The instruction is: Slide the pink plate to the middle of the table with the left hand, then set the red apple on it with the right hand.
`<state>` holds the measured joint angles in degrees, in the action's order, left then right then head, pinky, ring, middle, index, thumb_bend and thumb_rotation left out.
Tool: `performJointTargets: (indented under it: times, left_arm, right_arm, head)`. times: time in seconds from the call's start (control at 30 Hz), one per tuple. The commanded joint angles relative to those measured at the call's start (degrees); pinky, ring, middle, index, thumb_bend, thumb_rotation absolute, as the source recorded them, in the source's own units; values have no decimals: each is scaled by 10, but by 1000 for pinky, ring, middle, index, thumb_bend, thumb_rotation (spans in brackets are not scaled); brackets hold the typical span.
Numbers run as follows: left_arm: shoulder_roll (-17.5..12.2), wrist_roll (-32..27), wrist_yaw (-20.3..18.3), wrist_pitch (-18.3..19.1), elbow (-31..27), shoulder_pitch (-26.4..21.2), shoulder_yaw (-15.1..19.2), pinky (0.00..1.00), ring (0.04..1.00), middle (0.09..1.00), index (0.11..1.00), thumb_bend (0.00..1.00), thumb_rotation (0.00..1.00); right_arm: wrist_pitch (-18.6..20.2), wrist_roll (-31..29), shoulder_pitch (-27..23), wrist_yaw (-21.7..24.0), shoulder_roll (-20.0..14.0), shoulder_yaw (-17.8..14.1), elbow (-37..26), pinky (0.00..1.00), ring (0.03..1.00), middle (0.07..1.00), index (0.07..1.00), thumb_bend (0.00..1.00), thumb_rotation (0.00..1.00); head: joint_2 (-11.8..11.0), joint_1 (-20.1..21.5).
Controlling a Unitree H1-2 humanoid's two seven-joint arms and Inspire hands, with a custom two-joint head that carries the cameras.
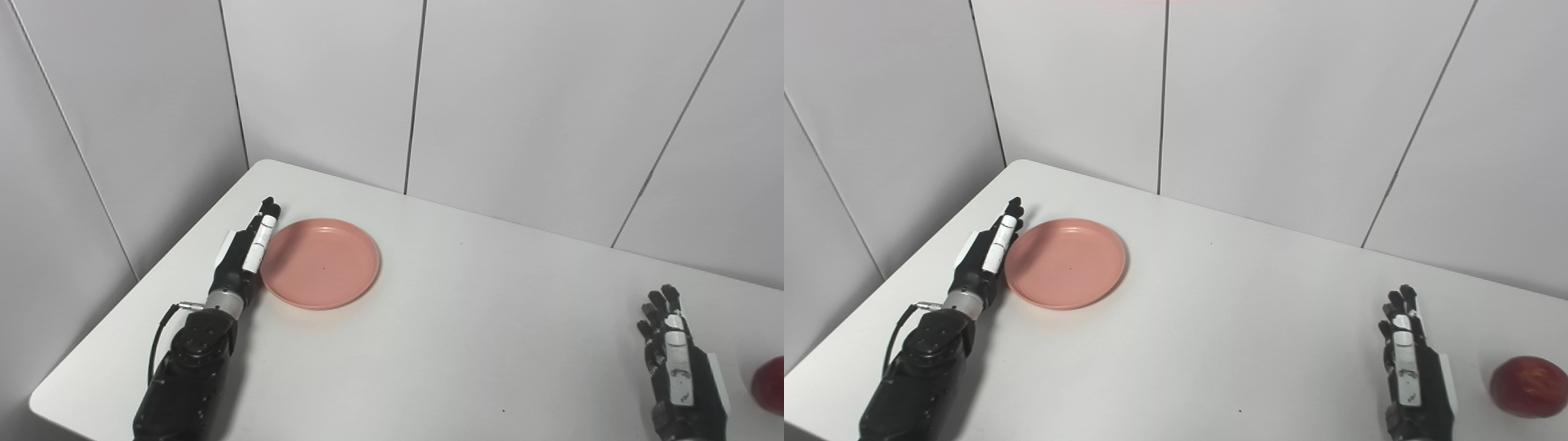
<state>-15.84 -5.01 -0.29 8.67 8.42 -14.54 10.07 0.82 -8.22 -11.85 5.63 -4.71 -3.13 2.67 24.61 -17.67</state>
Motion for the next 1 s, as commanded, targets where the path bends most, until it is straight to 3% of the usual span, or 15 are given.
performJointTargets:
  times: [0.0,0.27,0.67,0.97]
  left_arm:
    - [8,3,-10,11,-19,-19,-16,1000,1000,1000,991,701,1000]
    - [34,-15,-14,-5,-18,-18,-19,1000,1000,1000,1000,703,1000]
    - [59,-31,-30,8,-45,-24,-43,1000,1000,1000,1000,696,1000]
    - [81,-29,-32,0,-23,-33,-60,1000,1000,1000,1000,721,1000]
  right_arm:
    - [-17,-3,-17,1,-4,-4,-24,1000,993,979,995,641,921]
    - [-20,-4,-18,3,-3,-4,-23,1000,995,984,1000,637,925]
    - [-16,-4,-17,3,-2,-3,-30,1000,998,986,997,659,916]
    - [-14,-2,-18,2,0,-1,-31,1000,998,986,995,656,922]
  head:
    - [2,-1]
    - [4,0]
    - [10,5]
    - [15,30]
